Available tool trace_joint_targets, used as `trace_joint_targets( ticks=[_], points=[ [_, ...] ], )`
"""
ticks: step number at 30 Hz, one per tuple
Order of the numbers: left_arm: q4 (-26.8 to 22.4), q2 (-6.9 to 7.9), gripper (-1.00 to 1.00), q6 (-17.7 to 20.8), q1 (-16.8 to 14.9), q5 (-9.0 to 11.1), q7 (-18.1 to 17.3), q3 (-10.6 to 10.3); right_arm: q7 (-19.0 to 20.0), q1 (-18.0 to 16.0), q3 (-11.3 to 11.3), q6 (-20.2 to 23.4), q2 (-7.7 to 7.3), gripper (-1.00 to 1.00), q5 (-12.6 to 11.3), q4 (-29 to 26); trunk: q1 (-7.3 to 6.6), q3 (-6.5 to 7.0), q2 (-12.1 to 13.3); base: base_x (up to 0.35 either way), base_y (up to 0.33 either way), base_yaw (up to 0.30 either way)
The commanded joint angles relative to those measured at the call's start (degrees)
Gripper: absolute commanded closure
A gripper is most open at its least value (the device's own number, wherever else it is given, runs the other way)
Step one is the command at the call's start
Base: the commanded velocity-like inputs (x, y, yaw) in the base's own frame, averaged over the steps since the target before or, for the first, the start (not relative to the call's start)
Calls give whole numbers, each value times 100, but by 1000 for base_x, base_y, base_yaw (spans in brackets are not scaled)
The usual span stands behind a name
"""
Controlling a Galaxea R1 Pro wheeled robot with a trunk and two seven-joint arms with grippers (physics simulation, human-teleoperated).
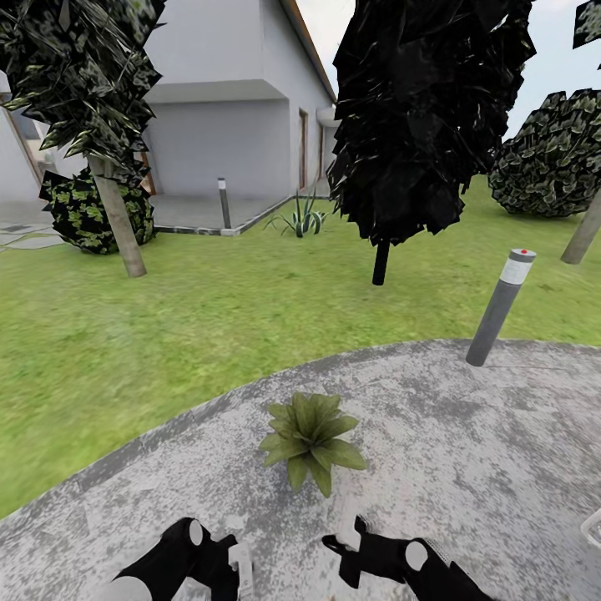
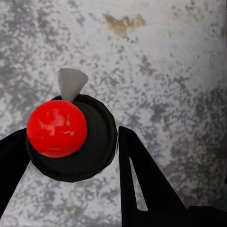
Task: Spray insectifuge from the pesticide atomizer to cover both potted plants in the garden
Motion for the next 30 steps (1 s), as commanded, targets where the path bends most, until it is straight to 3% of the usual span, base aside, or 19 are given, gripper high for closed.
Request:
trace_joint_targets(
  ticks=[1, 8, 17, 30],
  points=[
    [-8, -26, 100, -34, -1, -62, -15, 10, -14, -2, 4, -29, 31, 100, 93, -5, -1, -5, -2, 0, 0, 0],
    [-9, -213, 100, -13, -111, -89, -21, 10, -13, -2, 4, -27, 232, 100, 153, -11, -1, -5, -2, 0, 0, 0],
    [-16, -305, 100, -5, -198, -74, -13, 10, -9, -2, 4, -33, 365, 100, 174, -15, -1, -5, -2, 0, 0, 0],
    [-17, -510, 100, -12, -204, -60, -19, 18, -14, -2, 4, -34, 405, 100, 179, -15, -1, -5, -2, 0, 0, 0]
  ],
)
